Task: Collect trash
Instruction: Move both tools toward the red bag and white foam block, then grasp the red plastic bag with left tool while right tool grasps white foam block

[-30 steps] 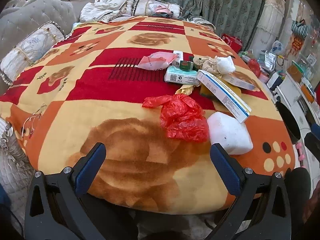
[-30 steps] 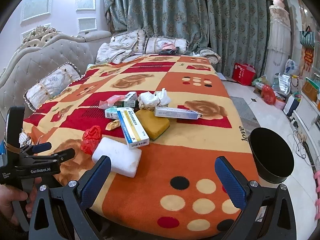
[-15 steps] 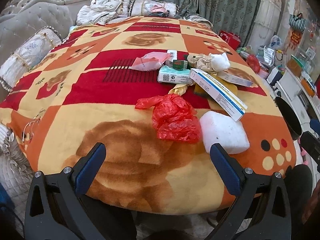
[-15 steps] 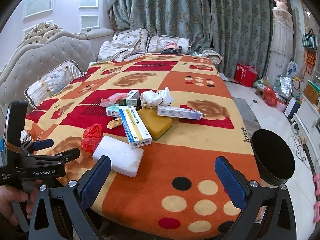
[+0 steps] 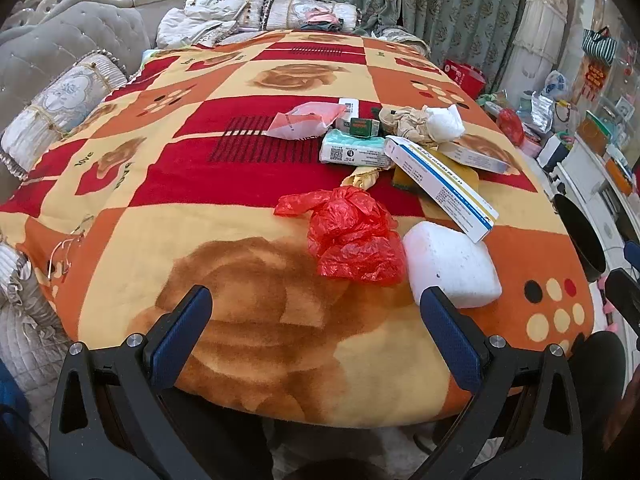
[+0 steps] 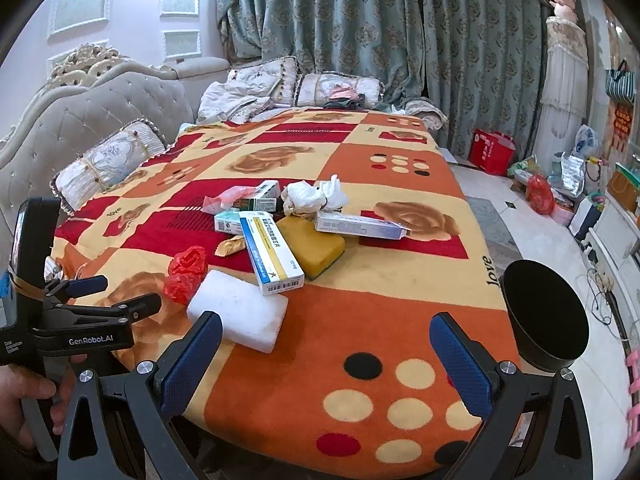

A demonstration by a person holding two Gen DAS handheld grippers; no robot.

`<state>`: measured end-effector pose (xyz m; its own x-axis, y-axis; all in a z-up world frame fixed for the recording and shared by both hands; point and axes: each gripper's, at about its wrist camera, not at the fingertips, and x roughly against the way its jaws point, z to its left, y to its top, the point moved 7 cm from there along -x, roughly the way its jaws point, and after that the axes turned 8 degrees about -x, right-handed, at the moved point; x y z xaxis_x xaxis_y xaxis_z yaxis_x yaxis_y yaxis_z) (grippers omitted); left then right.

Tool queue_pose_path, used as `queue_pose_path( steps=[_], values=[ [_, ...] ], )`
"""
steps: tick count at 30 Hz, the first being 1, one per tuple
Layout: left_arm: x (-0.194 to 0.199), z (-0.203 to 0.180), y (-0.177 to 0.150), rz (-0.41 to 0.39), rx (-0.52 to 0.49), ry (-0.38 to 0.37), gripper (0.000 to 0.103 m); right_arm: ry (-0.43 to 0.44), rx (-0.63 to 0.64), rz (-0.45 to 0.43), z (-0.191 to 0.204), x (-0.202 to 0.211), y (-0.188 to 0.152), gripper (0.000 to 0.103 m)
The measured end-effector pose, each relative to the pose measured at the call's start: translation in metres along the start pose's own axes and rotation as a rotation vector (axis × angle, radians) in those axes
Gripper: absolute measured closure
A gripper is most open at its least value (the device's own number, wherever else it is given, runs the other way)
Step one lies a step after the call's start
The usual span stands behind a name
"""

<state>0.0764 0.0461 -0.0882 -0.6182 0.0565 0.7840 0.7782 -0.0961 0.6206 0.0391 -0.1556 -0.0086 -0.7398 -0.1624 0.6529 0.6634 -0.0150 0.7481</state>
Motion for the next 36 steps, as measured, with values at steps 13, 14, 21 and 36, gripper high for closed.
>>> queue_pose_path(
  steps=[13,14,21,36],
  values=[
    [0.002,0.000,-0.001,-0.001,0.004,0.001,0.000,-0.004,0.001,-0.004,0.001,0.002,0.001,0.000],
    [0.002,0.001,-0.002,-0.001,0.005,-0.001,0.000,-0.006,0.001,-0.004,0.001,0.002,0.001,0.000],
    [0.000,0.000,-0.003,-0.003,-0.005,-0.001,0.000,-0.006,0.038,0.019,0.002,-0.004,-0.003,0.000],
    [-0.058,-0.006,0.028,0.025,-0.036,-0.042,0.006,0.434,0.229,0.205,0.042,-0.114,-0.026,0.000]
  ],
)
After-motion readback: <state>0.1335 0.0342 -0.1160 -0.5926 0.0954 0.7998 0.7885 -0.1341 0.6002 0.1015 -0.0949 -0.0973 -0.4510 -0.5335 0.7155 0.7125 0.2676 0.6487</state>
